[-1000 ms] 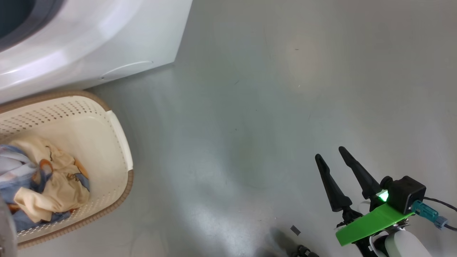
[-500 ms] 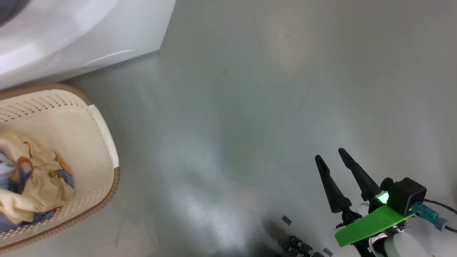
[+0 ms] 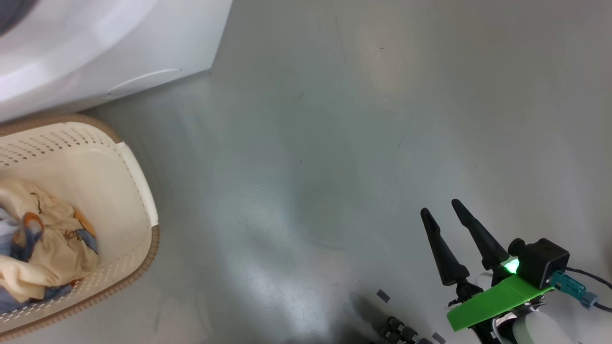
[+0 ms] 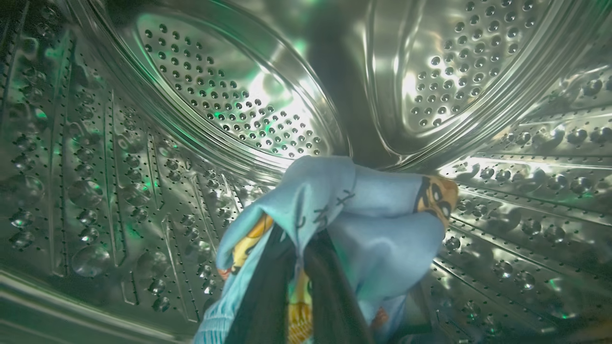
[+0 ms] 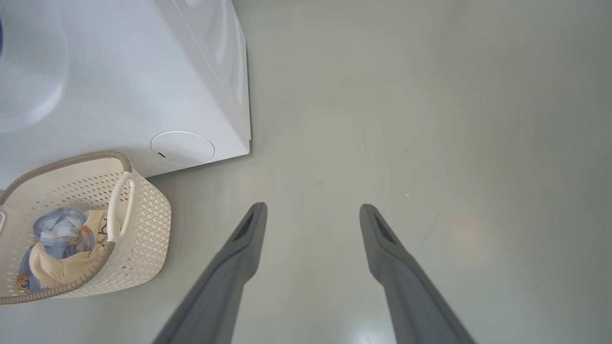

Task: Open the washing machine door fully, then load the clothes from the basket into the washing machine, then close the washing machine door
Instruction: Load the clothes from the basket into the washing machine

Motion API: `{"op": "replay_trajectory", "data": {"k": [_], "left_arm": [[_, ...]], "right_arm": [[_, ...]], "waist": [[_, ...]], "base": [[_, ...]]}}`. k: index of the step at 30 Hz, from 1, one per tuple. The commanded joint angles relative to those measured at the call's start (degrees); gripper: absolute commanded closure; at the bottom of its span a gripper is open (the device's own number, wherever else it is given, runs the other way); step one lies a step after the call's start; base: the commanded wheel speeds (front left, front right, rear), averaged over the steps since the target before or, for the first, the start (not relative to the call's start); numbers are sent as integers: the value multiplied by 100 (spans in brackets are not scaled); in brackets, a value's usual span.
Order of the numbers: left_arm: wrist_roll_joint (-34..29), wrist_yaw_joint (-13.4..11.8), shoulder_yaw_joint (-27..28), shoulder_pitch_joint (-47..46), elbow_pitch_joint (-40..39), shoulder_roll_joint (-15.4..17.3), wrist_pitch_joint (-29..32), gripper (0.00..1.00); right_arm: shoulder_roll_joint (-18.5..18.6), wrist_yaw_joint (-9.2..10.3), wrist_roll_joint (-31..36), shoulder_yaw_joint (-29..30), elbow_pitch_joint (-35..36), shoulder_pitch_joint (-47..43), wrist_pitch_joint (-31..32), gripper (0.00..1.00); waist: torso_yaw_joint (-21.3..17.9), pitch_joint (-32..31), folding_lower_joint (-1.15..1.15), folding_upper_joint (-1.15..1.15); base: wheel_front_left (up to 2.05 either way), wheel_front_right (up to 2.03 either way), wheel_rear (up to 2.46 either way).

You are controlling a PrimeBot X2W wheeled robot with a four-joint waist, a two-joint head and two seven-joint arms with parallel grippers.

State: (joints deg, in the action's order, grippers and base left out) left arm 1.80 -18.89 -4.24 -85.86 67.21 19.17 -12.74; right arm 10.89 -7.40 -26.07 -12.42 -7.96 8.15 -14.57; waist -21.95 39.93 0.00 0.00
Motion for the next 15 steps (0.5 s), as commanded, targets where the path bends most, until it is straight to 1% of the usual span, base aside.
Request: {"op": "replay_trajectory", "data": {"k": [1,2,4,7,10,12,15], "left_arm": [[-42,-20,-29,-94,-68,223,52,73],[-42,-6,-50,-119,13,212,121,55],[-31,-25,-68,-163,149,194,235,0],[0,-76,-81,-193,282,144,368,0],[84,-61,-54,-201,370,87,486,0],[107,-44,-77,-180,444,13,669,0],[149,-89,-92,-149,509,-102,868,0]], "right_arm": [[100,-9,-96,-102,72,-141,-43,0],[98,-9,-100,-103,70,-143,-43,0],[94,-9,-111,-102,62,-144,-43,0],[89,-9,-127,-112,54,-133,-43,0],[84,-9,-142,-94,53,-127,-43,0],[78,-9,-141,-82,47,-117,-43,0],[67,-9,-139,-78,63,-80,-43,0]], "waist": [[12,-20,0,0],[21,-32,0,0],[39,-50,0,0],[55,-88,0,0],[75,-119,0,0],[120,-135,0,0],[207,-174,0,0]], "base": [[0,0,0],[0,0,0],[0,0,0],[0,0,0],[0,0,0],[0,0,0],[0,0,0]]}}
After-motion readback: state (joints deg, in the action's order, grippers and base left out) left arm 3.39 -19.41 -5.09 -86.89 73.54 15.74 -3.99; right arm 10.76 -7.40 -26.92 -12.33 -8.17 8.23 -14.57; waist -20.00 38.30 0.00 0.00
